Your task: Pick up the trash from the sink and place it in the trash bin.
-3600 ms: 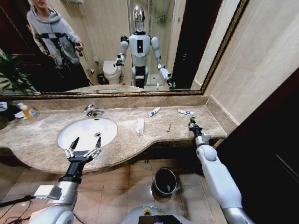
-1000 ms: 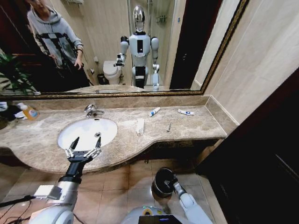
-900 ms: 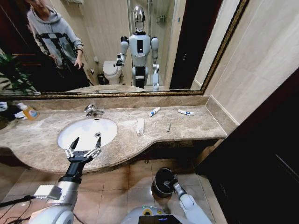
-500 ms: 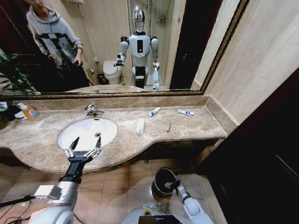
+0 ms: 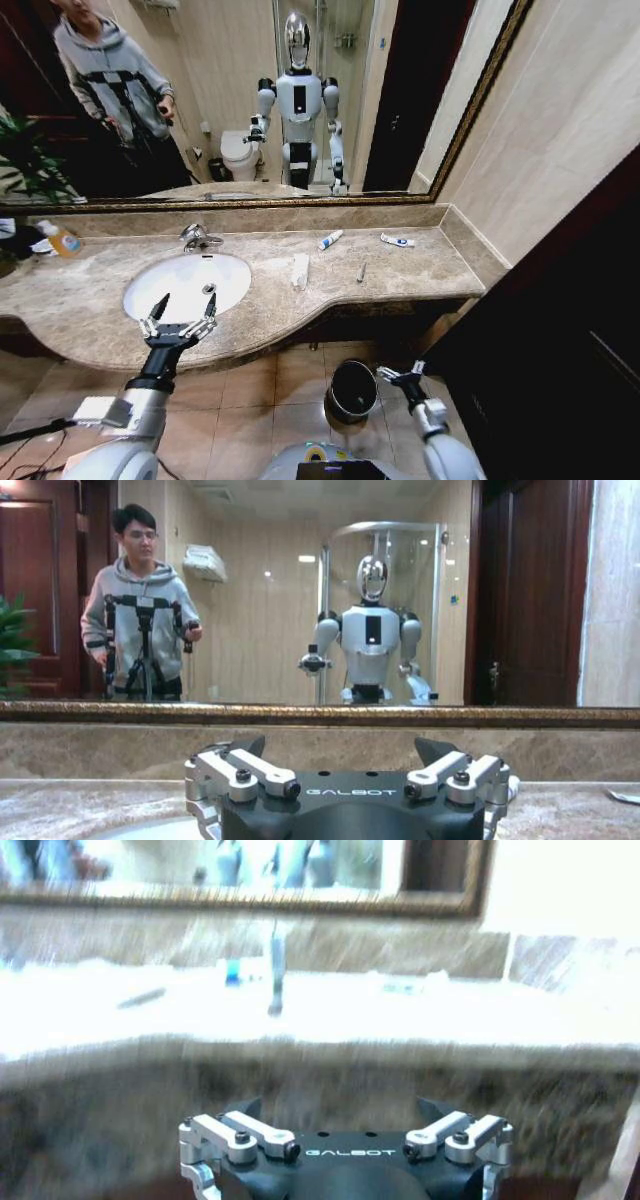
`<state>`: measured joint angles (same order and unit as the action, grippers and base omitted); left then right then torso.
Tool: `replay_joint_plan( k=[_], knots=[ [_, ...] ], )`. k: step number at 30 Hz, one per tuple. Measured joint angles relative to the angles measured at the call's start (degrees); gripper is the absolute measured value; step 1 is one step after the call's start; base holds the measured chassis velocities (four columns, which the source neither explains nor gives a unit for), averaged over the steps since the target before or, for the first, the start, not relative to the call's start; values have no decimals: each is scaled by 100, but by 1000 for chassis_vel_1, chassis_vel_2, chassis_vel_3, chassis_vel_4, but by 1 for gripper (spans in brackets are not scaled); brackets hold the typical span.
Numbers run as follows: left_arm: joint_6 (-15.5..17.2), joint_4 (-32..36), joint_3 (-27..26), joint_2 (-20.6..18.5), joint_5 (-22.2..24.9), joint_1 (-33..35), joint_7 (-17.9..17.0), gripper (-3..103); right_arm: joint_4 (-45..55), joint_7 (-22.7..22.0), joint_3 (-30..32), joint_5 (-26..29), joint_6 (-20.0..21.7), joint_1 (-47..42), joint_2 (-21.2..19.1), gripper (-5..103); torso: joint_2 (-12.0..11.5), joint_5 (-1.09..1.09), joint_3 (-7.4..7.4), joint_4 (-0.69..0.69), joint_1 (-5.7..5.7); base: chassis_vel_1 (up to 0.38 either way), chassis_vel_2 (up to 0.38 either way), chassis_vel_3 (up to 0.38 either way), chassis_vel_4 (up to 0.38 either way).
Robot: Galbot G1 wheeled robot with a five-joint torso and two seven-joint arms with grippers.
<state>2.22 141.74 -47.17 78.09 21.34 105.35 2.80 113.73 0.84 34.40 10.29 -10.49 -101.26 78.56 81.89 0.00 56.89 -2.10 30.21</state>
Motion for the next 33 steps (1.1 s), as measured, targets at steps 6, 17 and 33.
replay_joint_plan(
  k=[6,17,33],
  knots=[
    [0,0,0,0,0,0,0,100,889,-142,15,111,136,-34,165,100,0,0,0,-1,1,0,0,0,0],
    [0,0,0,0,0,0,0,100,808,-164,-520,20,646,936,102,100,0,0,1,-1,1,0,0,0,0],
    [0,0,0,0,0,0,0,100,-632,-201,-1581,53,1223,3193,-533,100,-1,0,2,-1,2,0,0,0,0]
  ],
)
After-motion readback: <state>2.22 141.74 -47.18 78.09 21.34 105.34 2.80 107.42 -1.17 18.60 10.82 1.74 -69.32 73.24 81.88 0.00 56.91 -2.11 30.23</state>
